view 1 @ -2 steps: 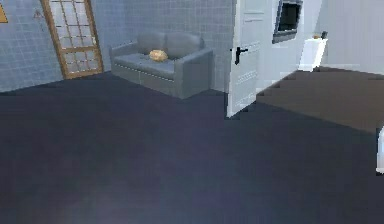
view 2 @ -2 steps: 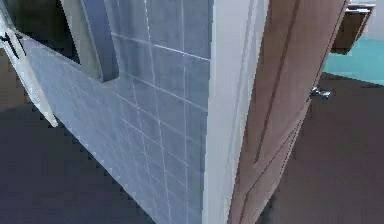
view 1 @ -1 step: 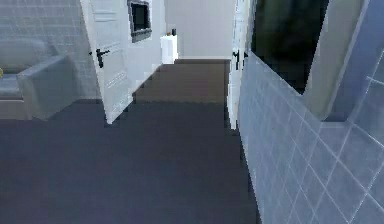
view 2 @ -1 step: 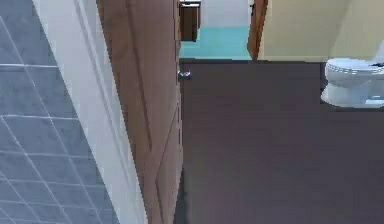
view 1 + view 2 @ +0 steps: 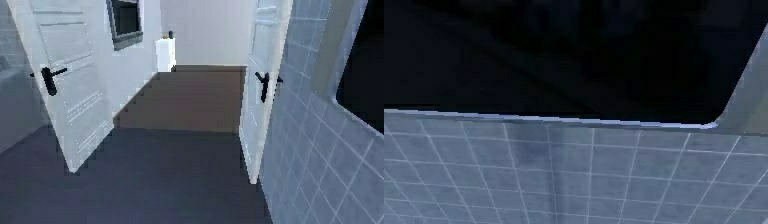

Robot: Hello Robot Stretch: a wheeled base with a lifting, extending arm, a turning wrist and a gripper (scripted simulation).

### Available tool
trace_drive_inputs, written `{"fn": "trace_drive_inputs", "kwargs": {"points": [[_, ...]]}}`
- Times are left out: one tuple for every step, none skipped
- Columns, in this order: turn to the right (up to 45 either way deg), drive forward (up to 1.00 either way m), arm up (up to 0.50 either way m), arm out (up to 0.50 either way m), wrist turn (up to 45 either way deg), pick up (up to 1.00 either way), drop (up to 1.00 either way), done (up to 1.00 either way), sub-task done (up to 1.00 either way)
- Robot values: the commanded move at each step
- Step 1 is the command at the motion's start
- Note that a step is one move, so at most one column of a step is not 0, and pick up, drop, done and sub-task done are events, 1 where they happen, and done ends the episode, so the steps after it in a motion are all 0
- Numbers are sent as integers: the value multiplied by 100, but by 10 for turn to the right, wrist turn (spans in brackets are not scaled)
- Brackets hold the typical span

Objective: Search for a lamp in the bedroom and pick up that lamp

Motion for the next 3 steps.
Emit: {"fn": "trace_drive_inputs", "kwargs": {"points": [[0,100,0,0,0,0,0,0,0],[0,100,0,0,0,0,0,0,0],[30,0,0,0,0,0,0,0,0]]}}
